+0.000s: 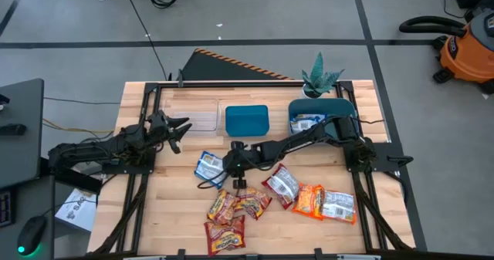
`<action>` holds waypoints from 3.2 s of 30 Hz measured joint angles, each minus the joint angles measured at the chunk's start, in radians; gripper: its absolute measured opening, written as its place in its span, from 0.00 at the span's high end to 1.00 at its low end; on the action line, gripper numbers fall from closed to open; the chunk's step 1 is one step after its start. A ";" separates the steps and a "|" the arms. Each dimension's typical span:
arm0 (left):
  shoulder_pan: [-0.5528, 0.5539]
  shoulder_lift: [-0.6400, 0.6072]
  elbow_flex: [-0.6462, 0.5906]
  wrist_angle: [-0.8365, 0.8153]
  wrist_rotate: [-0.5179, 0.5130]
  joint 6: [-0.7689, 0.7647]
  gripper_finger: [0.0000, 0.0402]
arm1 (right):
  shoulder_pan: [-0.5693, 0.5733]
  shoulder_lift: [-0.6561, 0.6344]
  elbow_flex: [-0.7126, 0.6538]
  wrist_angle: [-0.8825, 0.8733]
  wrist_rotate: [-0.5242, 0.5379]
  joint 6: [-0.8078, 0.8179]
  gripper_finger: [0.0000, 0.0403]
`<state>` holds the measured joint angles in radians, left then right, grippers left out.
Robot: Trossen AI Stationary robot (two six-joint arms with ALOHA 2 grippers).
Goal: Sort Maruchan noodles
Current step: Put the blue noodle pack into the green bin
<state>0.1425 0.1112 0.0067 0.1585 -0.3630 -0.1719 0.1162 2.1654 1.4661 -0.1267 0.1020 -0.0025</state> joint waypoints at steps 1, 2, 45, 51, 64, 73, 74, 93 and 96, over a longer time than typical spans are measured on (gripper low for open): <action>0.000 0.000 0.000 0.000 0.000 0.000 0.65 | 0.000 0.000 -0.006 0.016 0.000 0.000 0.68; 0.000 0.000 0.000 0.000 0.000 0.000 0.65 | 0.000 0.000 -0.008 0.024 0.000 0.000 0.68; 0.000 0.003 0.000 0.000 -0.001 0.001 0.65 | 0.008 0.053 -0.001 0.118 -0.043 0.066 0.62; 0.000 0.004 0.000 0.001 -0.001 0.001 0.65 | 0.014 0.053 -0.001 0.117 0.010 0.033 0.78; 0.000 0.006 0.000 0.001 0.000 0.001 0.65 | 0.014 0.042 -0.001 0.107 0.036 0.013 0.97; 0.000 0.006 0.000 0.001 0.000 0.003 0.65 | 0.014 -0.094 0.000 0.015 0.146 -0.060 0.98; 0.000 0.006 0.000 0.001 0.000 0.003 0.65 | 0.014 -0.114 0.000 -0.006 0.162 -0.061 0.98; 0.000 0.006 0.000 0.000 0.000 0.000 0.65 | 0.083 -0.525 0.000 -0.667 0.616 0.154 0.99; 0.000 0.006 0.000 0.000 0.000 0.000 0.65 | 0.097 -0.579 0.000 -0.822 0.717 0.280 0.99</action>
<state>0.1423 0.1177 0.0067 0.1585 -0.3634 -0.1715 0.2133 1.5866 1.4658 -0.9491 0.8188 0.2775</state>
